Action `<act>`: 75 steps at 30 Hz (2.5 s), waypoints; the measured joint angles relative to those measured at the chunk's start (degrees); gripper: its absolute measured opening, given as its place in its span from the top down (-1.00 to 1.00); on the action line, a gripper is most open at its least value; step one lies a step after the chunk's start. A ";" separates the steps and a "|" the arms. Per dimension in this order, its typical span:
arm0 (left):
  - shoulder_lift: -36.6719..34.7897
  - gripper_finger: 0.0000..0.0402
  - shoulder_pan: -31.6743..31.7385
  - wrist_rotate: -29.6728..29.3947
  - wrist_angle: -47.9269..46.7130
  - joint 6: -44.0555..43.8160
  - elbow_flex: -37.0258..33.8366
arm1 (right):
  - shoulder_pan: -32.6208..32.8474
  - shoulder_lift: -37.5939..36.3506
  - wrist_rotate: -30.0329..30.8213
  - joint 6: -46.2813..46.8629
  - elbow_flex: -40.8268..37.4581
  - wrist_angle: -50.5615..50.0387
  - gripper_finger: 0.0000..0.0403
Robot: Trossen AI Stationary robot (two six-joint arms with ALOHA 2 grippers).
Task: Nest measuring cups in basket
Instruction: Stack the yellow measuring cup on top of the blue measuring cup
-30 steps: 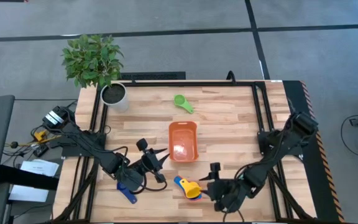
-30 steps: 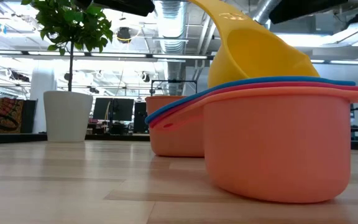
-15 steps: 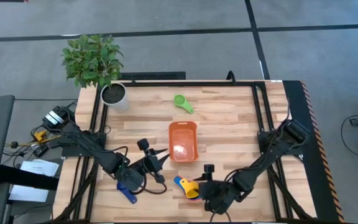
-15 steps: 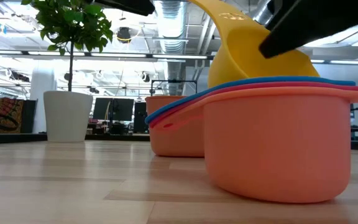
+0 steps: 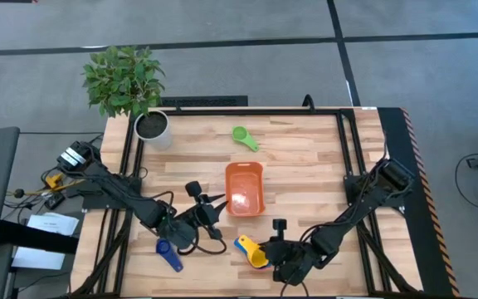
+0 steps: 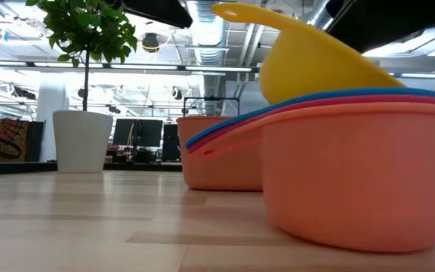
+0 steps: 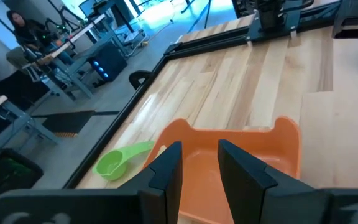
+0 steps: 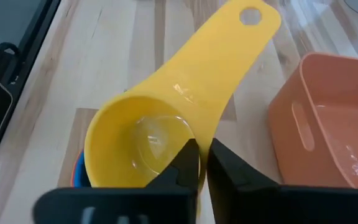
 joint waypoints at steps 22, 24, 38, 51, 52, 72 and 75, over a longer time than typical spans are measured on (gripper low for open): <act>0.00 0.54 0.09 1.16 -1.44 -3.61 0.00 | -1.19 -3.31 -7.68 -4.74 6.47 -11.55 0.92; 0.00 0.53 0.09 1.17 -2.22 -4.44 0.00 | -2.37 -3.48 -13.29 -4.09 6.67 -10.96 0.92; 0.00 0.53 0.09 1.34 -8.25 -9.76 0.00 | -9.36 -3.37 -31.75 -0.14 6.58 -12.90 0.90; 0.00 0.53 0.09 1.31 -11.98 -13.28 0.00 | -12.46 -3.37 -37.58 -0.18 6.58 -13.11 0.88; 0.00 0.53 0.09 1.31 -11.98 -13.28 0.00 | -12.71 -3.37 -37.59 -0.16 6.58 -13.07 0.87; 0.00 0.53 0.09 1.22 -16.27 -17.64 0.00 | -13.81 -2.38 -38.78 0.26 6.54 -11.61 0.69; 0.00 0.53 0.09 0.94 -16.70 -18.02 0.00 | -13.81 -2.38 -38.63 0.24 6.54 -12.29 0.59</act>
